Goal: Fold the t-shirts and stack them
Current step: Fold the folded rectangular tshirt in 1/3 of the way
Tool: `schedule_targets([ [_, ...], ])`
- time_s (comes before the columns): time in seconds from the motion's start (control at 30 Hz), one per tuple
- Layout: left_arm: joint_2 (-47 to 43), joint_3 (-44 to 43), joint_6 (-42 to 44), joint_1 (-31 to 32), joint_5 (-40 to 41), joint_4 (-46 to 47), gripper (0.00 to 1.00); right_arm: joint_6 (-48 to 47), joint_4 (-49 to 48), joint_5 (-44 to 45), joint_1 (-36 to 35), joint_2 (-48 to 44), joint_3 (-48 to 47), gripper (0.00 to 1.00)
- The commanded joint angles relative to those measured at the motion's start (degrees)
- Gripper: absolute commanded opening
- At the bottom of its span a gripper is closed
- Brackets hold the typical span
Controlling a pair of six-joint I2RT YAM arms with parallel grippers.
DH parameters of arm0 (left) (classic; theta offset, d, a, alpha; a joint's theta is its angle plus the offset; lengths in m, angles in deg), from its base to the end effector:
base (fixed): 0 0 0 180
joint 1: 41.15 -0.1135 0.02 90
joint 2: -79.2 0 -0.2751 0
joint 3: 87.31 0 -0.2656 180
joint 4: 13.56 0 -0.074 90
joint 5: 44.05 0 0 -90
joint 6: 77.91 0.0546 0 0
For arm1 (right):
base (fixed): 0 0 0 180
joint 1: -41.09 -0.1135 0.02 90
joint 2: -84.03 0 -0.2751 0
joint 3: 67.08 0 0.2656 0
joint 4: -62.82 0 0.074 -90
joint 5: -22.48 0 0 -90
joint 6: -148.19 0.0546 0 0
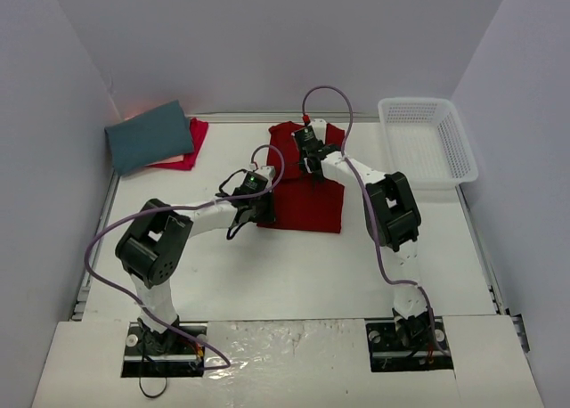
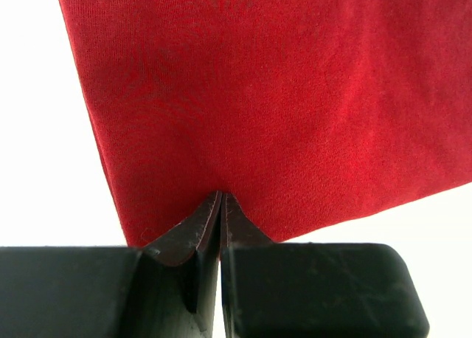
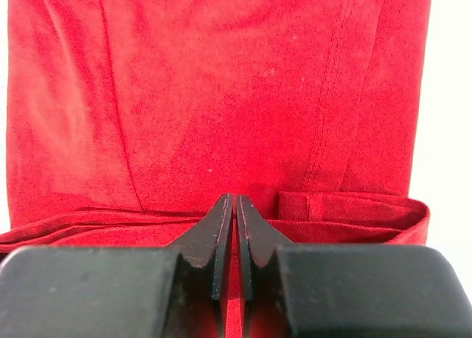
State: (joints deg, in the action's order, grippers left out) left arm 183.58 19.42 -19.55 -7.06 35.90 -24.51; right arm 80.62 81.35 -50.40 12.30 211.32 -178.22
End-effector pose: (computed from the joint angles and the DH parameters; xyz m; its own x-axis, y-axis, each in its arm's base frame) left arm 0.3347 -0.2380 0.1572 -0.8181 -0.0700 -0.5708 0.2702 0.8294 -0.4890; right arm 0.4859 0.2487 0.1867 -0.5556 0.1108 -0.8240 -0.0391 0.9865 0.1589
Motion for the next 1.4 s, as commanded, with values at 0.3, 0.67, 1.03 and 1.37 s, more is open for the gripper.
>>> schedule_targets([
  [0.3, -6.3, -1.9, 0.8, 0.5, 1.8, -4.6, 0.02, -2.7, 3.8, 0.5, -0.6, -8.7, -3.3, 0.02],
  [0.67, -14.8, -0.1, -1.4, 0.2, 7.3, -9.6, 0.02, -1.3, 5.2, -1.3, -4.9, -17.2, 9.5, 0.00],
  [1.03, -17.2, 1.8, -3.9, -0.4, 11.2, -11.4, 0.02, -0.3, 5.1, -1.8, -7.9, -17.1, 14.5, 0.00],
  [1.37, -19.9, 3.1, -3.6, -1.0, 12.5, -12.7, 0.02, -2.0, 5.1, -3.5, -7.9, -8.8, 6.3, 0.00],
])
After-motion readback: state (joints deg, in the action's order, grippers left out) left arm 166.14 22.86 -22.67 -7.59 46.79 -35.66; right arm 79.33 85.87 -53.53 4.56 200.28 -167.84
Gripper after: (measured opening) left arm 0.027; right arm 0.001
